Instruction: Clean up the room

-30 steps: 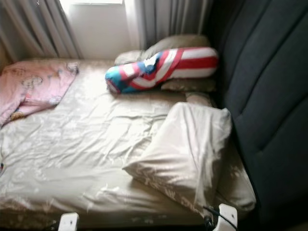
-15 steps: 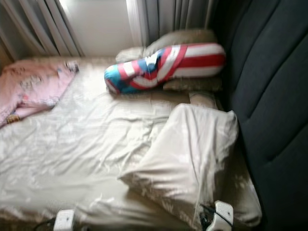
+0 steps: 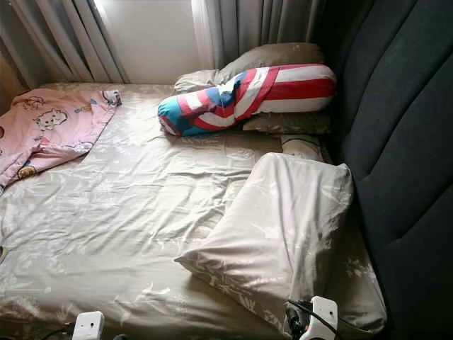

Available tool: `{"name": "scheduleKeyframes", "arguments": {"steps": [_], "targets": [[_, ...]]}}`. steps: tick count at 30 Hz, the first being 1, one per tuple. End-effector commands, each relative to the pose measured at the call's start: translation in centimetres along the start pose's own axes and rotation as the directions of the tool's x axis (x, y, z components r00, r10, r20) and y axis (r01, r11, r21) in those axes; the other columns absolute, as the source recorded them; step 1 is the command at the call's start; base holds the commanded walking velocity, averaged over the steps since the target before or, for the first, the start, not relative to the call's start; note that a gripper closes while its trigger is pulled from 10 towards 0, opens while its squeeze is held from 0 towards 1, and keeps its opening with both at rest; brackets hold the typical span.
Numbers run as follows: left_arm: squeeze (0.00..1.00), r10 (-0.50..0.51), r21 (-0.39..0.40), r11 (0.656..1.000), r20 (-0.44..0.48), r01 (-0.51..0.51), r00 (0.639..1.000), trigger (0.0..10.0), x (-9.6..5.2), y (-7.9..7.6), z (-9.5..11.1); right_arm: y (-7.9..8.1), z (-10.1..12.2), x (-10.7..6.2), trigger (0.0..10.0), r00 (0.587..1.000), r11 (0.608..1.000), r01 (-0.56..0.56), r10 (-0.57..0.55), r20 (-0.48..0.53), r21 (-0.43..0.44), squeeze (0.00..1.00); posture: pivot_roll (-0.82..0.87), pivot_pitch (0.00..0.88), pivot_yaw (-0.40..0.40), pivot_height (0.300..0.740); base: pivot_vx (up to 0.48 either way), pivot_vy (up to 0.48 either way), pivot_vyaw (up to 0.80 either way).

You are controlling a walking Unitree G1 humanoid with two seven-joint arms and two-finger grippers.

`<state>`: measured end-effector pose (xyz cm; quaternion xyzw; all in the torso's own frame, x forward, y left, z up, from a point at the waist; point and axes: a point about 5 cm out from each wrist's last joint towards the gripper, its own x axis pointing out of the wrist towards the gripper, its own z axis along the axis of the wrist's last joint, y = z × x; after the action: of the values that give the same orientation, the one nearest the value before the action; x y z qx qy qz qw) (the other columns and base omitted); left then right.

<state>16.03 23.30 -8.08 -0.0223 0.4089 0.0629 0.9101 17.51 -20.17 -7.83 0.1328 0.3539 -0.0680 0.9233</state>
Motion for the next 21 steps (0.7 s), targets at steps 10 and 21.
{"name": "scheduleKeyframes", "arguments": {"steps": [10, 21], "targets": [[0.0, 0.01, 0.012, 1.0, 0.004, -0.01, 1.0, 10.0, 0.1, 0.0, 0.3, 1.8, 2.4, 0.8, 10.0, 0.989, 0.997, -0.064, 0.068, 0.135, -0.035, 0.0, 0.04, 0.0, 0.017, 0.738, 0.0, 0.0, 0.0], [0.0, -0.012, 0.03, 1.0, 0.194, 0.007, 0.981, 10.0, 0.8, -0.4, 4.3, 4.4, 6.9, 2.2, 10.0, 0.962, 0.995, -0.082, 0.095, 0.256, -0.062, 0.0, 0.02, 0.0, 0.01, 0.738, 0.0, 0.0, 0.0]]}}
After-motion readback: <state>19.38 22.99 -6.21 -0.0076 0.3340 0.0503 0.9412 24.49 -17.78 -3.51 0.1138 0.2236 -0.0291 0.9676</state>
